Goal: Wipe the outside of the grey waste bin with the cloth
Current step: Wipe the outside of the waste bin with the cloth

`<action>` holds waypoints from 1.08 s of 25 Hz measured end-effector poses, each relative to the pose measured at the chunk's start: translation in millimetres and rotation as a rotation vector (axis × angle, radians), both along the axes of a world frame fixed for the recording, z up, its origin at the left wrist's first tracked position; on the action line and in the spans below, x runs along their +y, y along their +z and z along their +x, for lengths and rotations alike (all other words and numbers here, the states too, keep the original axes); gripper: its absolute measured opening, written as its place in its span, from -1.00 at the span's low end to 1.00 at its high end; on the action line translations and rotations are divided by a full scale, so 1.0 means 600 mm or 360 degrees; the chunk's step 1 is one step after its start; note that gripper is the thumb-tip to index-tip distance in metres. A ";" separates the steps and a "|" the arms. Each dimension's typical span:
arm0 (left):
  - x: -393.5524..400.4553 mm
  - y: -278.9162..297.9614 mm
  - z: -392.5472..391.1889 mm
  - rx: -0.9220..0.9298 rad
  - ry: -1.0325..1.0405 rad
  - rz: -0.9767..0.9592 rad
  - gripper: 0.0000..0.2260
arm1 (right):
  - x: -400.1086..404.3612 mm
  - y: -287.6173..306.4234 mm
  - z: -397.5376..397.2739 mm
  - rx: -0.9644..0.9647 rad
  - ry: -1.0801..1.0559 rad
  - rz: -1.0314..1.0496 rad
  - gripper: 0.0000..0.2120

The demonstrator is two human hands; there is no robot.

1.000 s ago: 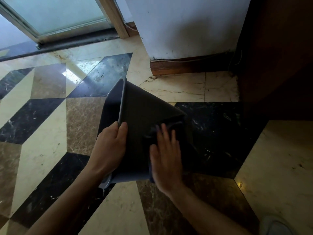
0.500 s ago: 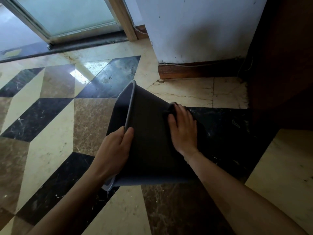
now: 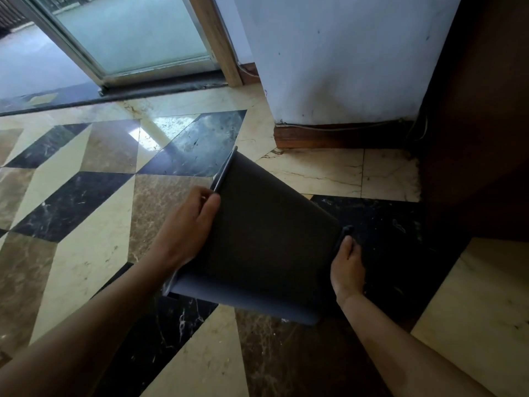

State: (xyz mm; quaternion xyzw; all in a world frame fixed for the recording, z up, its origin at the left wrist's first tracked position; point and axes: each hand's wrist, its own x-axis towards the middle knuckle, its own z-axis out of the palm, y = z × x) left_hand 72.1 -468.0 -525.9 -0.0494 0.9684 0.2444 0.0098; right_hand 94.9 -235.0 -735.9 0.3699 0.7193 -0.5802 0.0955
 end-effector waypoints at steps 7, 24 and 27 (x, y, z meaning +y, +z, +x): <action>0.125 0.012 -0.233 -0.0266 0.0469 -0.0175 -0.35 | 0.022 -0.009 0.003 -0.0002 0.0088 0.0194 -0.47; 0.056 0.069 0.037 0.0442 -0.0127 0.0230 -0.68 | 0.049 0.066 0.023 0.0495 -0.0138 -0.0001 -0.63; 0.025 0.067 0.067 0.0254 0.0056 0.0317 -0.71 | 0.037 0.073 0.040 0.0582 -0.0009 0.0113 -0.65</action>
